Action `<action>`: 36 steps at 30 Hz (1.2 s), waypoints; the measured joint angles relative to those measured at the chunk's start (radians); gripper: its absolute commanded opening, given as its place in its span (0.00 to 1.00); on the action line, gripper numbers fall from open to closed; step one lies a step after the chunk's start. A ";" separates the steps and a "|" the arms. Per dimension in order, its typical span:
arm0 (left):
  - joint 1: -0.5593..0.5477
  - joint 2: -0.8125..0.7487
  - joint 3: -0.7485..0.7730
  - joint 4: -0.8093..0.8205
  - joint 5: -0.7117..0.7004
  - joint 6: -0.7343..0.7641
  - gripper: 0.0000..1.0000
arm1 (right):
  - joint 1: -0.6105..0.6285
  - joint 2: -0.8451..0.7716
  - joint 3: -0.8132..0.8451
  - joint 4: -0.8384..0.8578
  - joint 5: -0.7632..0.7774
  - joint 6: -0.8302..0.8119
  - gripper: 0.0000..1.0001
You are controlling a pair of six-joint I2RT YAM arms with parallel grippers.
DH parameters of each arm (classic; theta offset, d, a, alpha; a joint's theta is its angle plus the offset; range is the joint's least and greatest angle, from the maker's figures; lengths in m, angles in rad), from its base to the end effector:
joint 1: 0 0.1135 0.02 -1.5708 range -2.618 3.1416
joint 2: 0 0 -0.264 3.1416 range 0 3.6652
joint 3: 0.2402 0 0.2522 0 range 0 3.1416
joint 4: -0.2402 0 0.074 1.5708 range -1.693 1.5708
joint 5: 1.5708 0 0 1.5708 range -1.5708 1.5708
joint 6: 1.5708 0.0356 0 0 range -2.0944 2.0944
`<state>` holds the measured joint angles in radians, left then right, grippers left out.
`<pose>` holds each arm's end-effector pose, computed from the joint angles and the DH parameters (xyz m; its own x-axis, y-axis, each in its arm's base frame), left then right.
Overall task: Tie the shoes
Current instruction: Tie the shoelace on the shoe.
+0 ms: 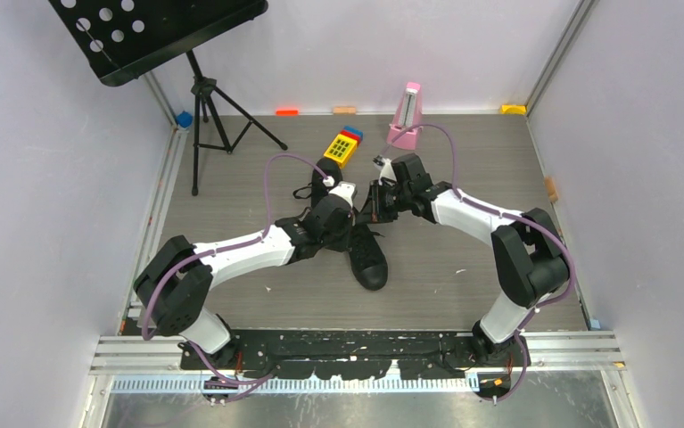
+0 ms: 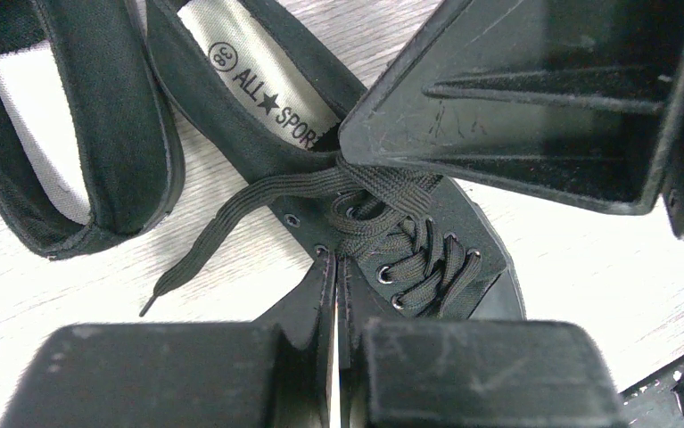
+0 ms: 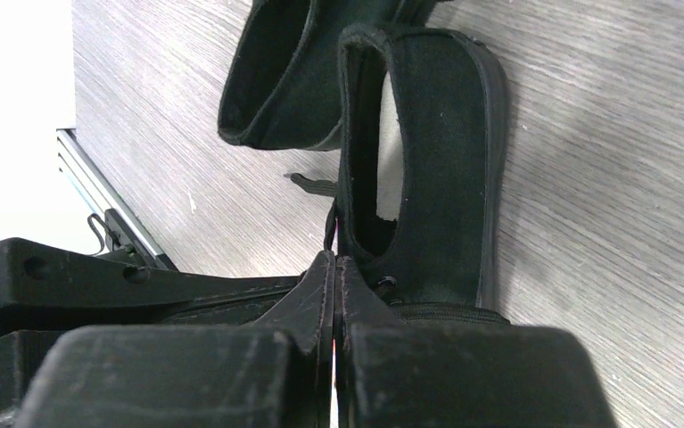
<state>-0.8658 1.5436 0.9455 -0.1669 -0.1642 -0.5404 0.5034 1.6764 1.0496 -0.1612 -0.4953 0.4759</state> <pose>0.2168 -0.2459 0.2135 -0.7321 0.0772 -0.6768 0.3479 0.8966 -0.2741 0.3034 0.1864 0.2063 -0.8810 -0.0250 -0.4725 -0.3538 0.6980 0.6226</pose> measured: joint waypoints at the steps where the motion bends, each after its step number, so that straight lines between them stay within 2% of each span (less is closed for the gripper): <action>1: 0.000 0.000 0.000 0.000 0.000 0.000 0.00 | 0.000 0.000 0.004 -0.002 0.000 0.000 0.00; 25: 0.000 -0.006 -0.026 0.006 0.000 0.000 0.00 | -0.030 -0.039 0.010 0.034 0.024 0.035 0.00; 26: 0.000 -0.007 -0.026 0.006 0.000 0.000 0.00 | -0.032 -0.042 0.008 0.035 0.025 0.036 0.03; 29: 0.000 -0.008 -0.026 0.006 0.000 0.000 0.00 | -0.037 -0.045 0.005 0.034 0.025 0.038 0.22; 30: 0.000 -0.008 -0.026 0.006 0.000 0.000 0.00 | -0.037 -0.045 0.005 0.033 0.023 0.039 0.26; 36: 0.000 -0.008 -0.026 0.006 0.000 0.000 0.00 | -0.020 -0.045 0.005 0.000 0.020 0.023 0.28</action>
<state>-0.8658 1.5356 0.9195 -0.1612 -0.1642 -0.5400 0.4835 1.6314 1.0550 -0.1608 -0.4755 0.4984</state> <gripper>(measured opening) 0.010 0.279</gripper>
